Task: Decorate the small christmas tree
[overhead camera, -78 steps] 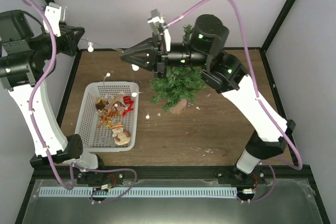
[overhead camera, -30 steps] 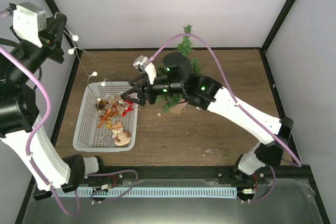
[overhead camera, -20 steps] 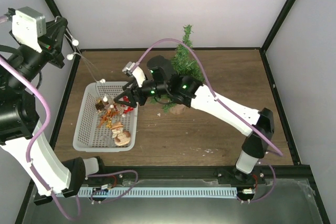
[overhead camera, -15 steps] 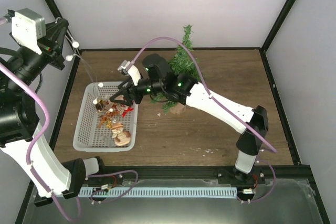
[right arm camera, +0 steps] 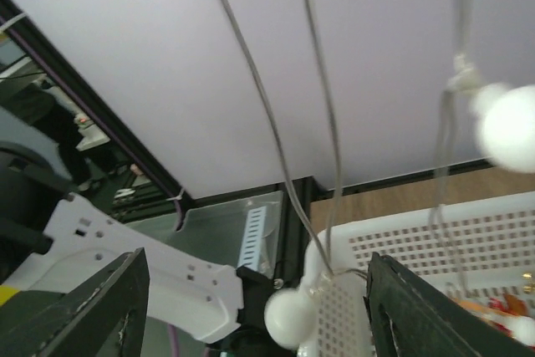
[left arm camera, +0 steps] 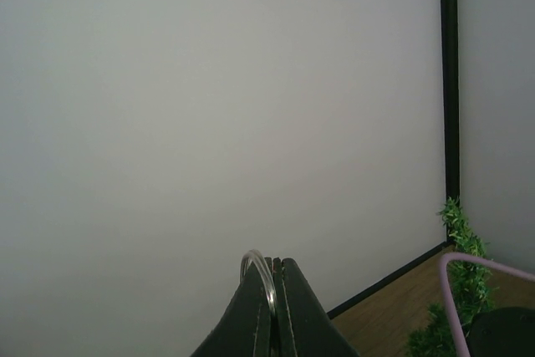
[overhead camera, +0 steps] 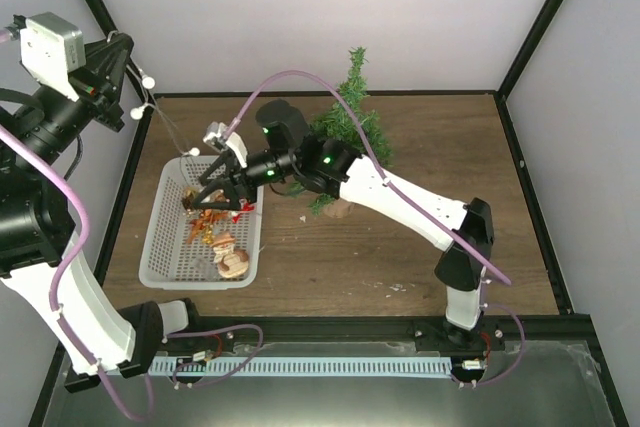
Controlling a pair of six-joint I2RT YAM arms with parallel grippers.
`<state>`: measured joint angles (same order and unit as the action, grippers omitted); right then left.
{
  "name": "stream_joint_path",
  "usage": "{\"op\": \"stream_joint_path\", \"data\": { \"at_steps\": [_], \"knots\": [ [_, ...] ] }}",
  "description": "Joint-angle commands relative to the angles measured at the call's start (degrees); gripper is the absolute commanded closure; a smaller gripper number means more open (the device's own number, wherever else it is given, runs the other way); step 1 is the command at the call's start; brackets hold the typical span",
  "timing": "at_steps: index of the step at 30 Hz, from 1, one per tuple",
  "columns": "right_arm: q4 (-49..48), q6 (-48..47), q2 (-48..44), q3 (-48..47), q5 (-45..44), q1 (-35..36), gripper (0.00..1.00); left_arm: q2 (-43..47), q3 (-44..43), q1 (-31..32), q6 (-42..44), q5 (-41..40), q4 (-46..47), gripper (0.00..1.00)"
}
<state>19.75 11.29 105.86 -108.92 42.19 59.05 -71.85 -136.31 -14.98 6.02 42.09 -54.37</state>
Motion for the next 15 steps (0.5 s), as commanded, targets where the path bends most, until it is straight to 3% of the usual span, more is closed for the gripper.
{"op": "stream_joint_path", "data": {
  "at_steps": [1, 4, 15],
  "knots": [
    [-3.2, 2.0, 0.9, -1.5, 8.8, 0.5, 0.37, -0.6, 0.3, -0.2, -2.1, 1.3, 2.2, 1.00],
    [-4.6, 2.9, 1.8, -2.0, 12.1, 0.5, 0.38, -1.0, 0.6, -0.2, -2.8, 1.9, 2.7, 1.00],
    [-6.4, 4.8, 4.8, -3.7, 9.4, 0.6, 0.38, 0.3, 2.1, -0.2, -3.8, 3.7, 2.9, 1.00]
  ]
}}
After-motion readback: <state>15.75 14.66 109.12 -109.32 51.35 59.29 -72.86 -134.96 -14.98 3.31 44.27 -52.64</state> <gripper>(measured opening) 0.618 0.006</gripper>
